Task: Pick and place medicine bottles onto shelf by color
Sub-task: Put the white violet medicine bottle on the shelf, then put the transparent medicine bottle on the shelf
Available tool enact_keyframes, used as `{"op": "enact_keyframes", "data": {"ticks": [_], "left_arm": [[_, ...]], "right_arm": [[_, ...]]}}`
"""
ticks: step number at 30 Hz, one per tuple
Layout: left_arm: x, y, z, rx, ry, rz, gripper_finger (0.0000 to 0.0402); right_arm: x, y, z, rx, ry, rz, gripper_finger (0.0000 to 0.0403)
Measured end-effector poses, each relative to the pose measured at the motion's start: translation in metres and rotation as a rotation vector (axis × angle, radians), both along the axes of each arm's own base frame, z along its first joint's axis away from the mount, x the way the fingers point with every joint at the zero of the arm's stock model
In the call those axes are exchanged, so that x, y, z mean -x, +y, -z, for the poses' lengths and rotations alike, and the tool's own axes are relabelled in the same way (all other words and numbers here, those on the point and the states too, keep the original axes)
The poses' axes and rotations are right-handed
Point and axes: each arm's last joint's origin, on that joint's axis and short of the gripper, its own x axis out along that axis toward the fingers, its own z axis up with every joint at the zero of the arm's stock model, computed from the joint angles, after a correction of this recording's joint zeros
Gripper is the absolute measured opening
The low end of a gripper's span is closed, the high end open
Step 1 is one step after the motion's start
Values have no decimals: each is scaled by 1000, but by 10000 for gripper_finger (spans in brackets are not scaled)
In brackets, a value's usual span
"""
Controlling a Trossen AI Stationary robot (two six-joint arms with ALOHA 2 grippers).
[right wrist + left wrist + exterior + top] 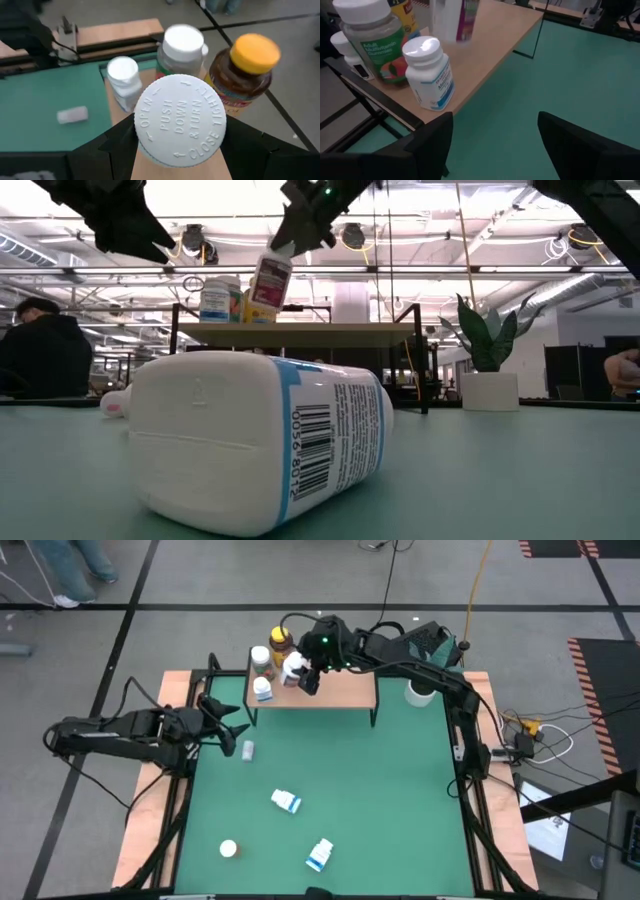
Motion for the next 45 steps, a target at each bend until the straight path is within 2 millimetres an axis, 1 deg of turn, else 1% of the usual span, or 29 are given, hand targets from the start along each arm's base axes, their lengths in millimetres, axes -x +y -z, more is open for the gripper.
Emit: {"op": "enact_keyframes", "data": {"ticks": [4,11,14,17,23,27,31,34,37,38,40,45], "left_arm": [[0,0,0,-8,4,5,292],[0,0,0,-9,4,5,292],[0,0,0,-10,4,5,292],[0,0,0,-10,4,5,292],[0,0,0,-10,5,6,292],[0,0,1,-8,12,4,292],[2,0,3,-5,44,3,292],[4,0,6,7,67,-5,292],[4,0,7,12,78,-8,292],[5,0,7,15,79,-10,292],[5,0,7,26,79,-18,292],[5,0,8,42,78,-29,292]], "right_arm": [[-8,-4,14,-9,23,3,232],[-14,-13,25,-17,25,1,234],[-13,-16,26,-34,22,-18,239],[-13,-16,26,-32,17,-17,251],[-15,-16,23,-22,-6,-18,297],[-15,-17,23,-16,-11,-17,319],[-10,-13,13,2,-25,5,324],[-1,-9,3,20,-9,24,321],[5,-7,3,-6,36,23,315],[6,-6,7,-19,62,26,311],[5,-6,22,-44,110,30,302],[-8,-1,76,-64,148,13,277]]}}
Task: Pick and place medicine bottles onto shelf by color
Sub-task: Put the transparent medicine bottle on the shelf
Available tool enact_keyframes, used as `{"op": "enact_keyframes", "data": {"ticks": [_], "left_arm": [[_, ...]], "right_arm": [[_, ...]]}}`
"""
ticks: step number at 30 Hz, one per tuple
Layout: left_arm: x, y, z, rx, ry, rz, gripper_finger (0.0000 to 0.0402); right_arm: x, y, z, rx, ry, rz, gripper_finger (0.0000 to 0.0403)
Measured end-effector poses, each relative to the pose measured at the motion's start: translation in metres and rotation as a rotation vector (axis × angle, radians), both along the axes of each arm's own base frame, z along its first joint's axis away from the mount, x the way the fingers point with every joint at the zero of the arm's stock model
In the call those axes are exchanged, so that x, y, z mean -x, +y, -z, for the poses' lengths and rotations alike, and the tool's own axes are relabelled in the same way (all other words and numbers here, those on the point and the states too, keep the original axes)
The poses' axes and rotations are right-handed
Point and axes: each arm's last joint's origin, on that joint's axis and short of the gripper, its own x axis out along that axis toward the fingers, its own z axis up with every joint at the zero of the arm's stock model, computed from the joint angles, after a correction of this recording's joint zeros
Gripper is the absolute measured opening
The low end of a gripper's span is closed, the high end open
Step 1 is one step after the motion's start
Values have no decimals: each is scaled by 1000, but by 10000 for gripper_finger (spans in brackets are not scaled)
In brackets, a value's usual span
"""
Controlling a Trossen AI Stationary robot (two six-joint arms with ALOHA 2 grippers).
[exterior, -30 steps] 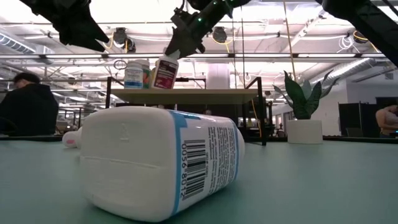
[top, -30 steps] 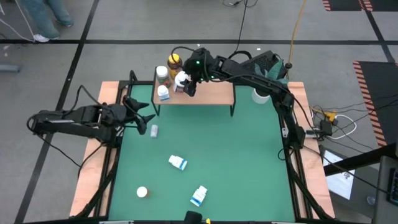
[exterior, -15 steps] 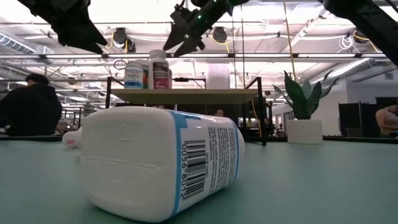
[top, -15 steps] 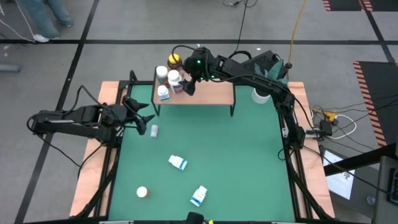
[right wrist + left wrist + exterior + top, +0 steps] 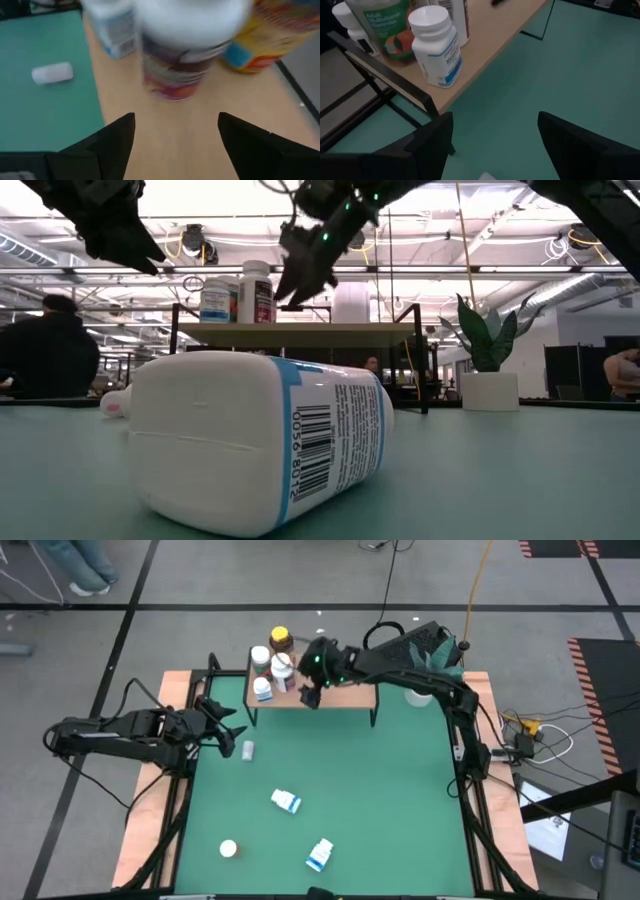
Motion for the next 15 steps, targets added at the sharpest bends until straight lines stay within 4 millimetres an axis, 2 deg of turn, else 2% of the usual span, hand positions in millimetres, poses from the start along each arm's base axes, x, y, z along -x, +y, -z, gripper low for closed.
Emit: {"op": "enact_keyframes", "data": {"ticks": [7,12,15], "left_arm": [[0,0,0,3,-2,-3,292],[0,0,0,5,-4,-3,292],[0,0,0,5,-4,-4,292]], "right_arm": [[-10,14,49,19,-50,-35,253],[-10,18,50,74,-81,-42,245],[-8,26,37,134,-111,-50,241]]}}
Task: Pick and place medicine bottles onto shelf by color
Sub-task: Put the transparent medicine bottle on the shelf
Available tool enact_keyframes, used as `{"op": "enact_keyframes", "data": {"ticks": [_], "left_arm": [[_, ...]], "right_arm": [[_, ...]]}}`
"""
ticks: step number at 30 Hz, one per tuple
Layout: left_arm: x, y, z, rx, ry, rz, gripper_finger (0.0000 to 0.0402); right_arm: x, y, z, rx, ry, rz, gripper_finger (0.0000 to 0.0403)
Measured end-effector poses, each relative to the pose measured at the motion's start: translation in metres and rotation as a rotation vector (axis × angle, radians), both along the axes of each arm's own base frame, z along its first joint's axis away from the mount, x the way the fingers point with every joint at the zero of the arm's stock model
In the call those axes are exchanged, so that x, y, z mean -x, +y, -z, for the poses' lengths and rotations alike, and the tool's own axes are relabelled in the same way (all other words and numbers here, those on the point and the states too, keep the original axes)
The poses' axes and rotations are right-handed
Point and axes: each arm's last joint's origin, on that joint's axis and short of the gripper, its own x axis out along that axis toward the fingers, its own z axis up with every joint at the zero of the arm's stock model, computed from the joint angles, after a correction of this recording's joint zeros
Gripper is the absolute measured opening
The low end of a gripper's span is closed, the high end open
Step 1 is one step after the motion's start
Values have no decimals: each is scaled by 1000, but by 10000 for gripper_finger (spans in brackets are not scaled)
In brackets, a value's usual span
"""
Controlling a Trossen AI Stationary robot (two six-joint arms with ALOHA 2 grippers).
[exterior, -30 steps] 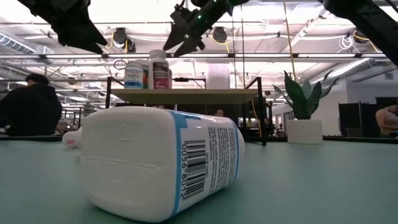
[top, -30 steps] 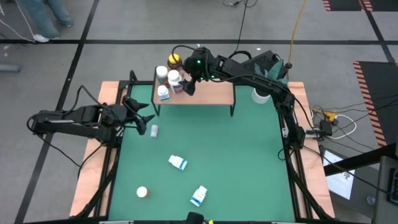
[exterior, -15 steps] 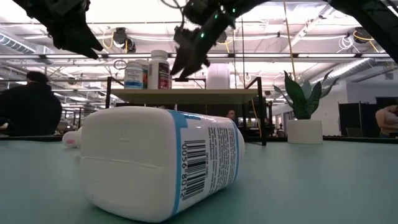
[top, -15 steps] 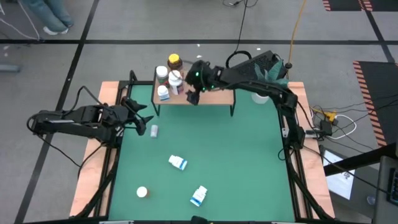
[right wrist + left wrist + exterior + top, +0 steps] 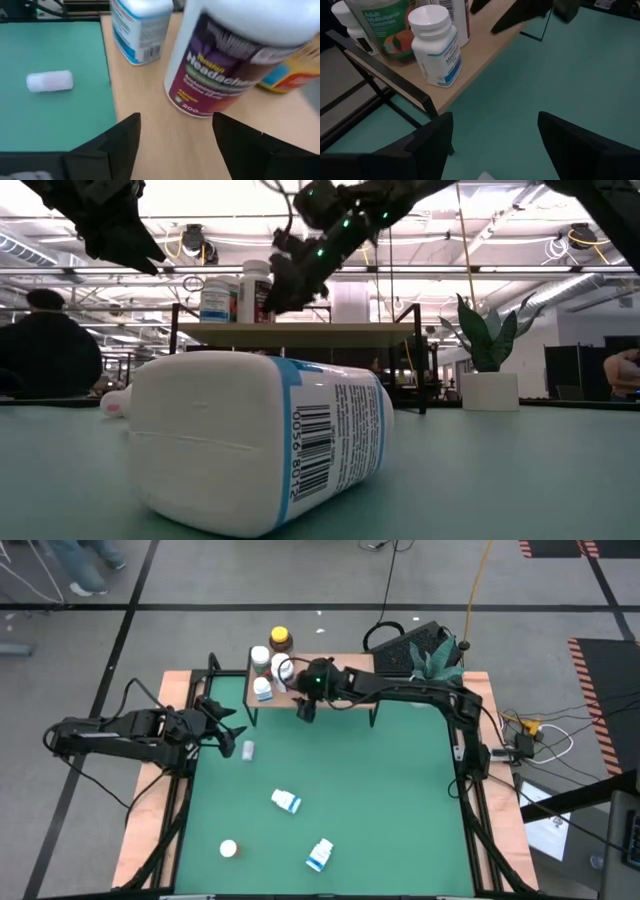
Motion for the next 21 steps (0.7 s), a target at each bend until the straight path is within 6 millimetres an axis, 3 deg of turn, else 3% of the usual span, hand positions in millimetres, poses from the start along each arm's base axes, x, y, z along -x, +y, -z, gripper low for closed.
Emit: {"op": "enact_keyframes", "data": {"ticks": [7,14,21], "left_arm": [[-1,0,1,3,10,-1,292],[-4,0,4,21,27,-14,292],[-22,0,12,41,20,-29,292]], "right_arm": [[24,42,-38,82,-85,-69,232],[69,93,-18,85,-240,-151,230],[113,124,16,99,-398,-226,230]]}}
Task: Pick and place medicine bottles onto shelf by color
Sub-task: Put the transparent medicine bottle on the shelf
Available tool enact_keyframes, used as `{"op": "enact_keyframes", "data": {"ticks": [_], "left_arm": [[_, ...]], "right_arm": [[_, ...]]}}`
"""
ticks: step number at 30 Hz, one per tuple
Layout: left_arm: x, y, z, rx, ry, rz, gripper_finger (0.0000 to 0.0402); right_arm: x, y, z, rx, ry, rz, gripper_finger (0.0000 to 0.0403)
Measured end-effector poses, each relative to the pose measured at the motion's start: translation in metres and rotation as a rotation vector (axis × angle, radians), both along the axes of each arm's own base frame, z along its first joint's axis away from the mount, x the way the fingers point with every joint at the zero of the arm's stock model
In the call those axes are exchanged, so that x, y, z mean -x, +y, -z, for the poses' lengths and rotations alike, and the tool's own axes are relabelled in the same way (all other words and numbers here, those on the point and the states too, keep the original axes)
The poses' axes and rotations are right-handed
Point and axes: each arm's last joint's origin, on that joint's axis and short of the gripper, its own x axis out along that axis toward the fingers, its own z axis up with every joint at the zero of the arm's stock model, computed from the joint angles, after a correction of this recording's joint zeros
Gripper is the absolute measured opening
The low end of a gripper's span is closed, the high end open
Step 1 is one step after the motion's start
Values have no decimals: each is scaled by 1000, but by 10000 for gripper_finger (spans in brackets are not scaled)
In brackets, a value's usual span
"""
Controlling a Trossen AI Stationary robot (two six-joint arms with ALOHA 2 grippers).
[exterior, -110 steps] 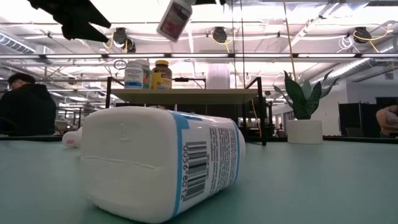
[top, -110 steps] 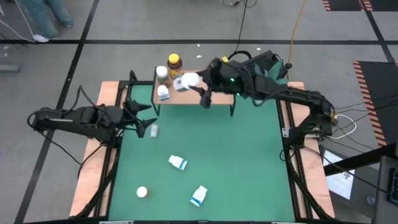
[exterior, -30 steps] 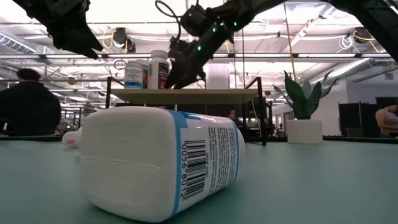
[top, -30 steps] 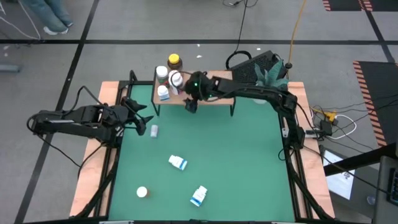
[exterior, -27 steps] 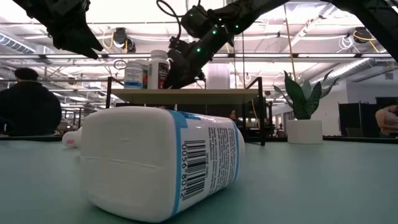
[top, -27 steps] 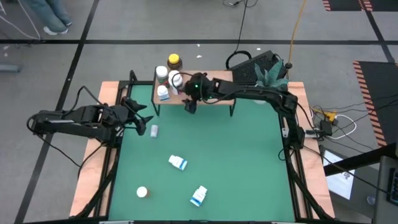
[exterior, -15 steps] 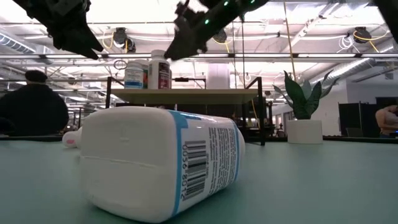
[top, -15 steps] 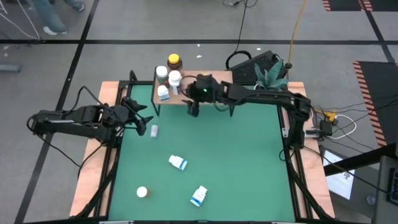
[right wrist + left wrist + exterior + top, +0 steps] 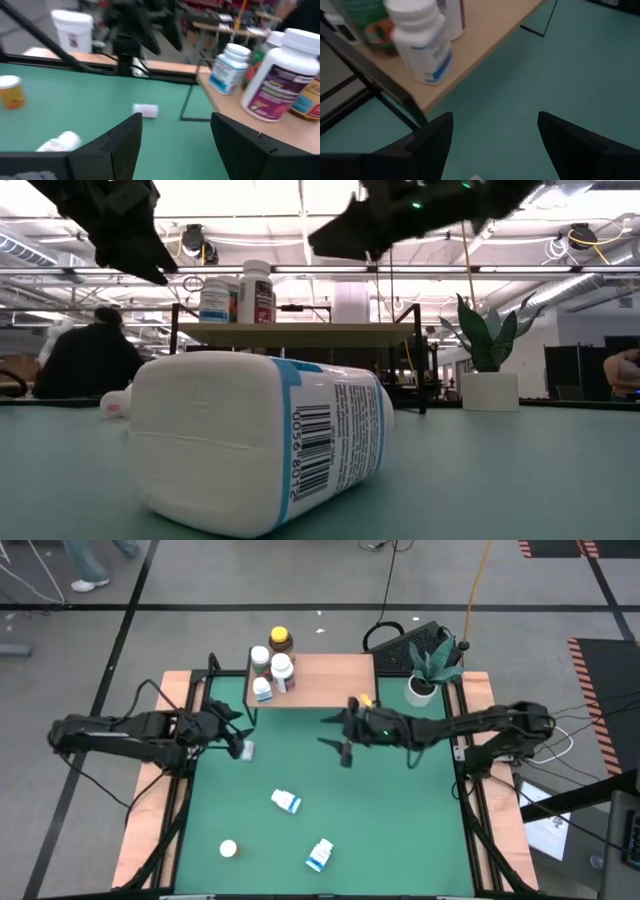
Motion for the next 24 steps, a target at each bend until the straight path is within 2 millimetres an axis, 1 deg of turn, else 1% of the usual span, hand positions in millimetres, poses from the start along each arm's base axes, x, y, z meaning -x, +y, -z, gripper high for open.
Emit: {"op": "enact_keyframes", "data": {"ticks": [4,8,11,15,17,21,24], "left_arm": [[-15,0,11,-24,38,23,292],[-26,1,19,-56,99,52,292],[-30,2,24,-51,129,44,292],[-33,2,28,-23,142,20,292],[-34,2,30,-1,139,4,292],[-31,-3,35,81,129,-49,292],[-25,-10,51,149,156,-88,292]], "right_arm": [[18,17,30,31,-51,-59,230],[28,31,44,107,-92,-117,230],[30,40,47,130,-88,-163,230],[32,52,48,40,-97,-312,230],[32,54,47,-5,-104,-353,230],[32,54,46,-85,-118,-346,230],[31,52,46,-125,-123,-255,230]]}}
